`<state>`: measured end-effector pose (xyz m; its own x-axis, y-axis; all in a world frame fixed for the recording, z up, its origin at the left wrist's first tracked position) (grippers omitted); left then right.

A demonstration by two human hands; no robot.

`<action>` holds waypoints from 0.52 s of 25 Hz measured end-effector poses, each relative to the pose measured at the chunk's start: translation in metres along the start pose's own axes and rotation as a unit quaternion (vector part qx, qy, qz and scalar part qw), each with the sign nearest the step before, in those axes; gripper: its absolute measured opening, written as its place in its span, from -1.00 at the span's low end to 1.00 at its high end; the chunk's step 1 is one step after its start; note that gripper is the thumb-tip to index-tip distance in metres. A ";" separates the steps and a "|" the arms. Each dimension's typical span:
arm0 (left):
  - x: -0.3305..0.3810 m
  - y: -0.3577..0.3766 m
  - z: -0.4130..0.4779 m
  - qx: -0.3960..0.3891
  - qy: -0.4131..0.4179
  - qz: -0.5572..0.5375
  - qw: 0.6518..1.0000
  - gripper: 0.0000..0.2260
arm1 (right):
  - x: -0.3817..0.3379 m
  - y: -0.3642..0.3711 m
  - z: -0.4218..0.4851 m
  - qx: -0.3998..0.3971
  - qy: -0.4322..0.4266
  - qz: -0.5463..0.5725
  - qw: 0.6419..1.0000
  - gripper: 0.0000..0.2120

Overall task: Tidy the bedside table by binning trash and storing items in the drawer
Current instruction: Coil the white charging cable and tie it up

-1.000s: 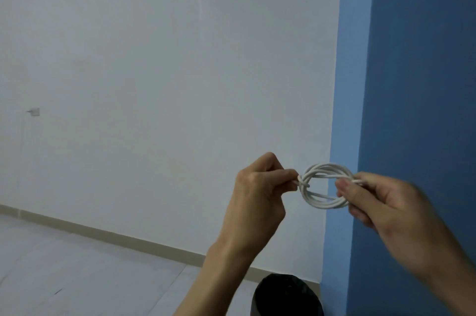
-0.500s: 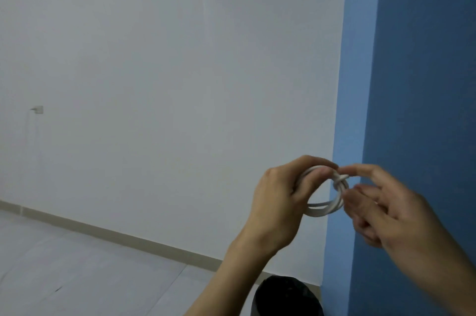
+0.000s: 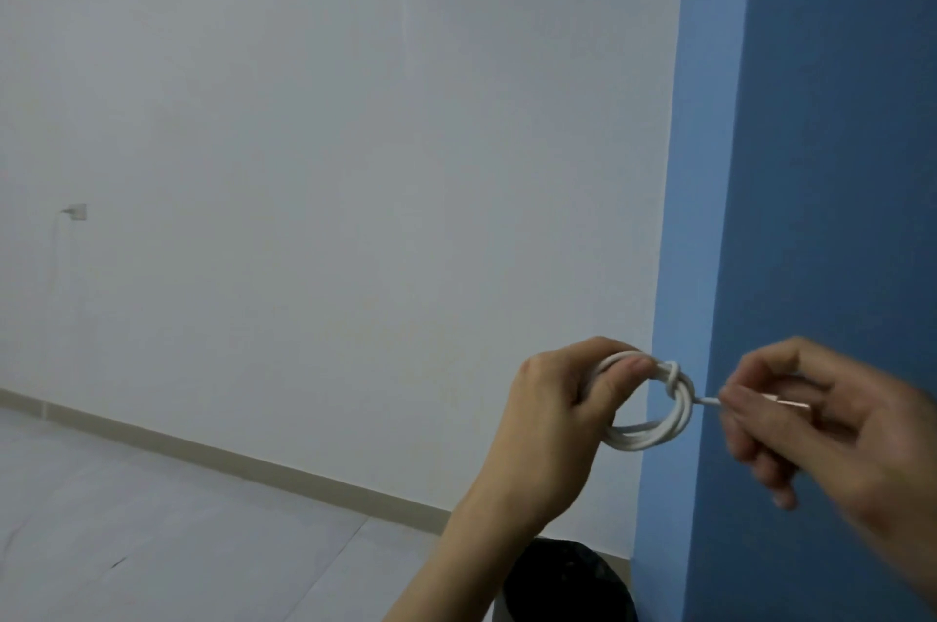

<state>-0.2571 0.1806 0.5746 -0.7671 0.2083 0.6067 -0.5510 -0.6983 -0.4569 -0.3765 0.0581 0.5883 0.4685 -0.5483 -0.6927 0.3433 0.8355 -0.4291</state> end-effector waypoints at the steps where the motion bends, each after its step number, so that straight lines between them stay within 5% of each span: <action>1: 0.000 0.000 0.000 0.008 -0.002 0.000 1.000 -0.84 | 0.000 0.000 0.000 -0.011 0.000 0.023 1.000 -0.34; 4: -0.002 -0.001 0.001 0.019 -0.003 0.003 1.000 -0.84 | 0.001 -0.001 0.001 -0.048 0.029 0.062 0.997 -0.33; 13: -0.005 0.010 0.006 0.000 0.021 0.044 0.999 -0.76 | -0.007 -0.002 0.007 -0.071 0.062 -0.158 0.983 -0.37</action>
<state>-0.2570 0.1689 0.5712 -0.8256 0.1737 0.5368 -0.4802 -0.7158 -0.5070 -0.3749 0.0603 0.5983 0.2513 -0.7797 -0.5735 0.3347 0.6259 -0.7044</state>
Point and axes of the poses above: each hand's wrist, its own z-axis towards the middle knuckle, its own y-axis out of the palm, x = y × z, the point moved 1 cm from there along z, towards the middle knuckle, and after that the axes turned 15 degrees about -x, right-handed, at the moved point
